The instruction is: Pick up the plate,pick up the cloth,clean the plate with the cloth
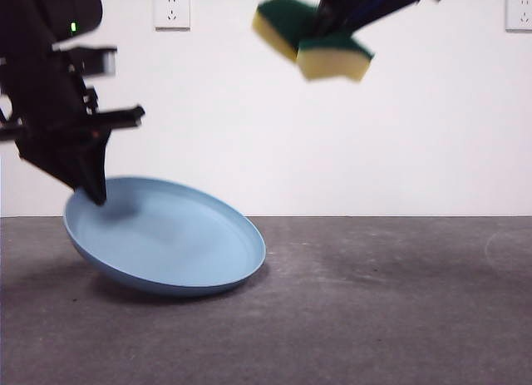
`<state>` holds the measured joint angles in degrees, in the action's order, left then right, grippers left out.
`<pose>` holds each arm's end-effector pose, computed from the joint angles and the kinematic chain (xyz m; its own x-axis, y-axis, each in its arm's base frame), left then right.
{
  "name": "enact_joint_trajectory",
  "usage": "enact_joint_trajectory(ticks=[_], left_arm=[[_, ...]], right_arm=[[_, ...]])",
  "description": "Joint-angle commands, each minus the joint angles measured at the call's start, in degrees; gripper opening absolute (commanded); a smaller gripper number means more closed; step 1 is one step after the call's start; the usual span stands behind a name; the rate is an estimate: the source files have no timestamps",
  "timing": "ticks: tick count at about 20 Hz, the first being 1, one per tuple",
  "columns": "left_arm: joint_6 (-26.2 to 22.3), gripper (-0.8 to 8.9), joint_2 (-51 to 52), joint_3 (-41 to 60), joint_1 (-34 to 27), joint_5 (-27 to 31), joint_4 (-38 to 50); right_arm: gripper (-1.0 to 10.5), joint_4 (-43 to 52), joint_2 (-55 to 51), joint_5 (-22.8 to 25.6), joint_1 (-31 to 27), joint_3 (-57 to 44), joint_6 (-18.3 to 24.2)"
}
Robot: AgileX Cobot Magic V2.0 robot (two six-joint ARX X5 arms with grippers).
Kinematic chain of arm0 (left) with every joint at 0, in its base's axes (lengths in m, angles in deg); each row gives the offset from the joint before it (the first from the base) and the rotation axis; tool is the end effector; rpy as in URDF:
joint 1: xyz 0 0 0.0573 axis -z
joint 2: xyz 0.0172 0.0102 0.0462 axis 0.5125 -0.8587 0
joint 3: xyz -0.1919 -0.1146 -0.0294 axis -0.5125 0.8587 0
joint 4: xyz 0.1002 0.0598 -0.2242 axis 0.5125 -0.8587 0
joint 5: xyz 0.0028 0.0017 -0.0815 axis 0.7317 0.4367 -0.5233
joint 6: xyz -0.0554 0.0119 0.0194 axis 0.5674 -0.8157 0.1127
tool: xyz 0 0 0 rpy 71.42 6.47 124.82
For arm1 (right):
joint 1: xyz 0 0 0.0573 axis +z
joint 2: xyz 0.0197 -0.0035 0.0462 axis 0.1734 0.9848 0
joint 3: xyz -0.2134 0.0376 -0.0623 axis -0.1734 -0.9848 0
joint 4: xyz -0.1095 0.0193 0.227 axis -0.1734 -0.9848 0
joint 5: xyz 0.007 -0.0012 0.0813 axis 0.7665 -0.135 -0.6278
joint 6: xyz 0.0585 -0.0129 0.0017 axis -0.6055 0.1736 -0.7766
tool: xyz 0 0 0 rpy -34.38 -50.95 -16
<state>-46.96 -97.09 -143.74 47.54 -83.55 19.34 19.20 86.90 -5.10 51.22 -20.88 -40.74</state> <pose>0.3080 -0.0934 0.1719 0.5358 -0.1818 -0.8246 0.2509 0.9667 -0.0500 0.2106 0.1859 0.2881 0.5815 0.5403 -0.6083 -0.6590 0.7512 0.0373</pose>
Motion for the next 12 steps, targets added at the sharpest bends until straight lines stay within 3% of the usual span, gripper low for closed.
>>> enact_joint_trajectory(ticks=[1,5,6,8,9,12], left_arm=[[-2.3,-0.08,-4.5,0.0,-0.7,-0.4,2.0],[-2.6,0.08,-9.8,0.0,-1.1,0.0,4.0],[-2.6,0.63,-10.5,0.0,-1.1,0.0,4.0],[-2.6,2.78,-10.6,0.0,-1.1,0.0,3.7],[-2.6,3.38,-10.4,0.0,-1.1,0.0,3.4],[0.1,3.45,-8.0,-0.1,-1.0,-0.6,1.4]], right_arm=[[-0.1,-1.0,-2.1,0.2,0.1,-0.5,-0.4],[-0.1,-4.3,-4.9,0.4,0.1,-0.5,-0.4],[-0.1,-4.8,-5.1,0.7,0.1,-0.5,-0.4],[-0.1,-5.6,-5.3,4.9,0.1,-0.5,-0.4],[-0.1,-5.6,-5.2,8.0,0.1,-0.5,-0.3],[-0.1,-4.8,-3.3,15.4,0.0,-0.5,-0.2]])
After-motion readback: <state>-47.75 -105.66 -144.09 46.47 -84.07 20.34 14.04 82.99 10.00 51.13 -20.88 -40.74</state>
